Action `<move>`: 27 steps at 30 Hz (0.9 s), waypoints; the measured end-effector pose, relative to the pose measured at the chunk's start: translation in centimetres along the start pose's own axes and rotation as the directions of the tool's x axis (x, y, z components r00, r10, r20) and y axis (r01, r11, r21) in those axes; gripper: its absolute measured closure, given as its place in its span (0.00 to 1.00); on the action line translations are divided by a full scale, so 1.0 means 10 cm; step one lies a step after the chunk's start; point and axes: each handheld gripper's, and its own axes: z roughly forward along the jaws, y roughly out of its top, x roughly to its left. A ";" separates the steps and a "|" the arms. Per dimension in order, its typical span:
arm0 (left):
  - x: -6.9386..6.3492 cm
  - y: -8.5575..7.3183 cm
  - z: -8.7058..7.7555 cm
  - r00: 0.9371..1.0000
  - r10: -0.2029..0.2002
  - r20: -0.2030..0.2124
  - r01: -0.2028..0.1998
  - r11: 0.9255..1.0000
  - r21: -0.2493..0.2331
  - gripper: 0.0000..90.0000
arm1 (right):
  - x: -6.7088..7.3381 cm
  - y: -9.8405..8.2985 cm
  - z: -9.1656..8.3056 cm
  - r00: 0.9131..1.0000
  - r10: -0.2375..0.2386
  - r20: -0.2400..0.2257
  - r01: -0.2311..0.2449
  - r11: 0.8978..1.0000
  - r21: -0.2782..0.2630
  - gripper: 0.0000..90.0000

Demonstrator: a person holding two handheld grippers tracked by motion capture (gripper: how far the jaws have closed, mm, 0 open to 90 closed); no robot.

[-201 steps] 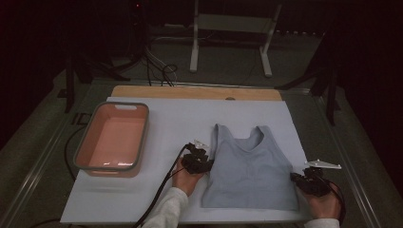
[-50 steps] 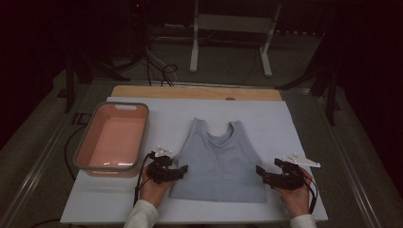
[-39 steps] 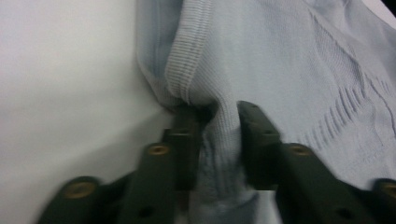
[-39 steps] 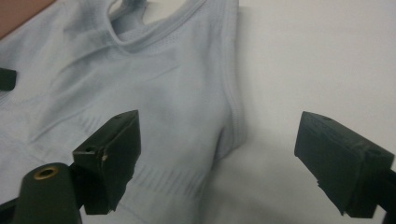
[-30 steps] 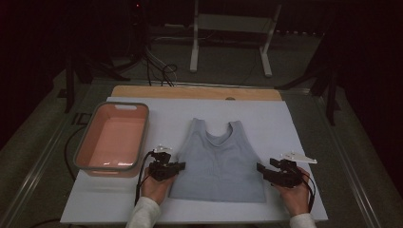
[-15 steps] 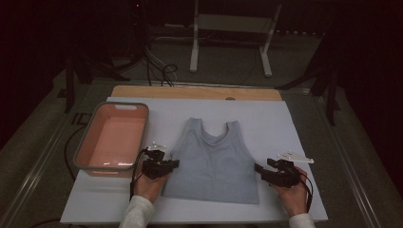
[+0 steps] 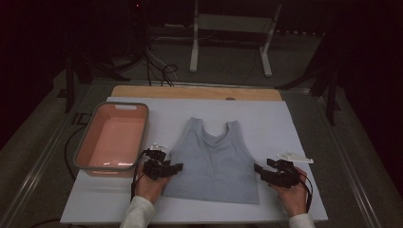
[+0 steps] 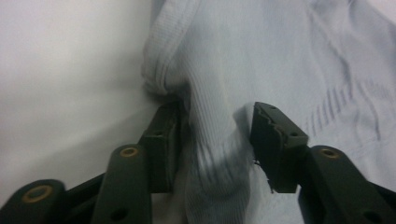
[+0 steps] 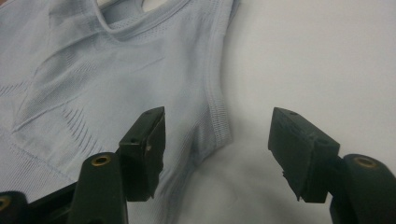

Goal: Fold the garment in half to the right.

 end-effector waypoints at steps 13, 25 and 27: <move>-0.01 0.03 -0.17 0.998 0.000 0.057 0.003 0.998 -0.056 0.94 | 0.01 0.00 0.00 1.000 -0.001 -0.001 0.001 1.000 0.004 0.41; -0.38 0.24 -0.26 0.986 0.103 0.132 -0.091 0.991 -0.097 0.93 | 0.01 0.00 0.00 1.000 0.000 -0.003 0.000 1.000 0.003 0.41; -0.46 0.28 -0.25 0.981 0.125 0.145 -0.112 0.989 -0.098 0.93 | 0.01 0.00 0.00 1.000 0.001 -0.004 -0.001 1.000 0.002 0.41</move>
